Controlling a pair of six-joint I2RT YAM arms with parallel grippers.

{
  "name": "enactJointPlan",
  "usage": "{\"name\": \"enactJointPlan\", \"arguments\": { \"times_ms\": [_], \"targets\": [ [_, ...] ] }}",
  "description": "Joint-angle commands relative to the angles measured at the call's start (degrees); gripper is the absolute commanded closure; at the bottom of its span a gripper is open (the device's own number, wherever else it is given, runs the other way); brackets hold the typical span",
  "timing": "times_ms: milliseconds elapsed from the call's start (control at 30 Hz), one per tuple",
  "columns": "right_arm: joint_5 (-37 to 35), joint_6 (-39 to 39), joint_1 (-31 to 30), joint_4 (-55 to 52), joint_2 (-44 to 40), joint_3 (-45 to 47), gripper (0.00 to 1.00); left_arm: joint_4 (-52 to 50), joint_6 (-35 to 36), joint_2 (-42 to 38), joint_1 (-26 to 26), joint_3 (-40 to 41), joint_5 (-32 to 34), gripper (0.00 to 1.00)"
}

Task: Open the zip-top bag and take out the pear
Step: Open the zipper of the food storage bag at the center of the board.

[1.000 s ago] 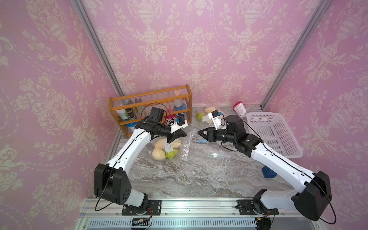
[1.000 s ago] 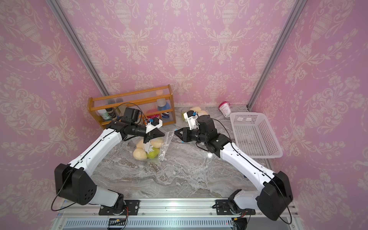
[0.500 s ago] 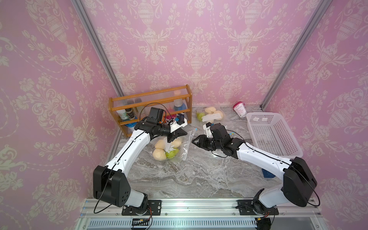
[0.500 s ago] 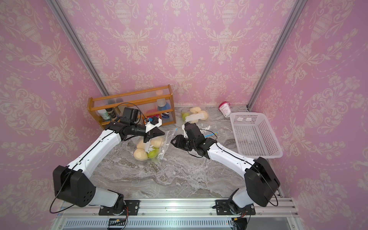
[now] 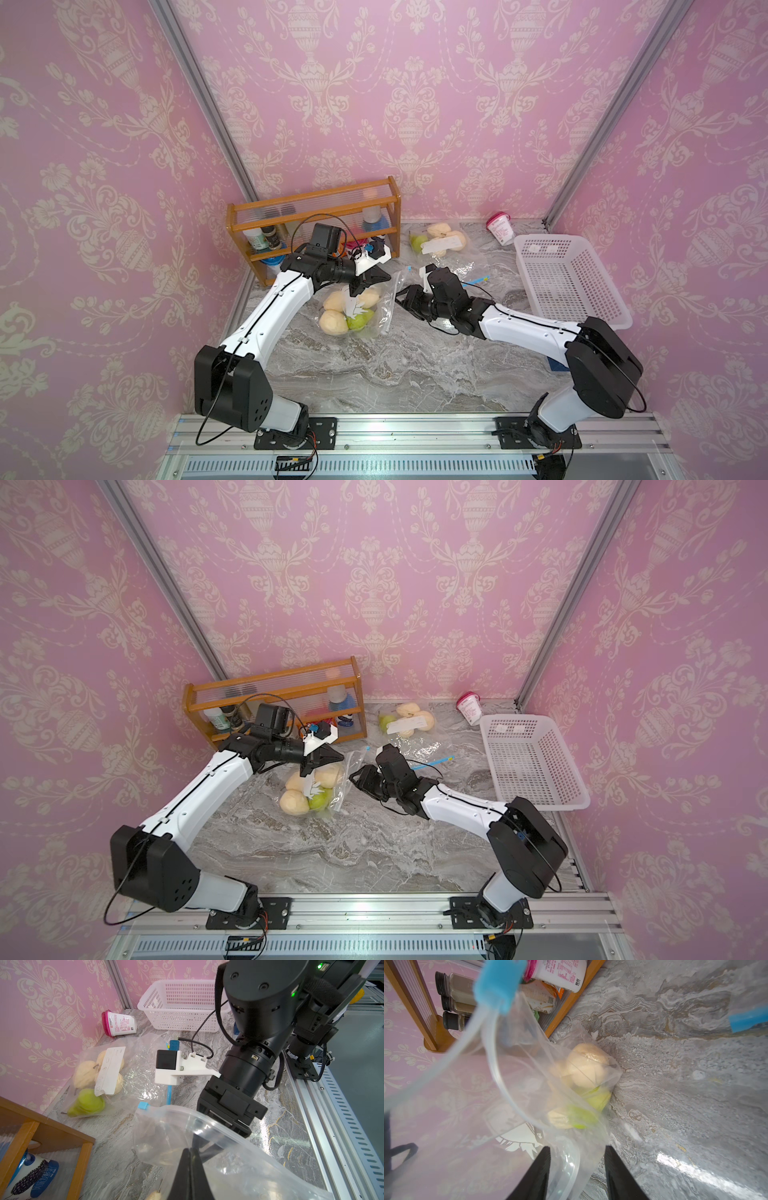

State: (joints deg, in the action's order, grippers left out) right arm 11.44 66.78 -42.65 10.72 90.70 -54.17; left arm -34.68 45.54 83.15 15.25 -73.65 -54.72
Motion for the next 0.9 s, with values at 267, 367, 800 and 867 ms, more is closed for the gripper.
{"name": "enactJointPlan", "arguments": {
  "times_ms": [267,367,800,867],
  "targets": [
    [-3.6,4.0,-1.2,11.0,3.0,2.4,0.73,0.6,-1.2,-0.9,-0.1,0.6,-0.2,1.0],
    [-4.2,3.7,-1.3,11.0,3.1,2.5,0.81,0.7,-1.2,-1.0,-0.2,0.6,0.0,1.0],
    [-10.8,-6.6,-1.1,-10.2,-6.1,3.6,1.0,1.4,-3.0,-1.3,-1.0,0.4,4.0,1.0],
    [-10.9,-8.5,-0.8,-13.3,-6.8,3.6,1.0,1.3,-3.0,-1.3,-1.0,0.4,4.0,1.0]
  ]
}}
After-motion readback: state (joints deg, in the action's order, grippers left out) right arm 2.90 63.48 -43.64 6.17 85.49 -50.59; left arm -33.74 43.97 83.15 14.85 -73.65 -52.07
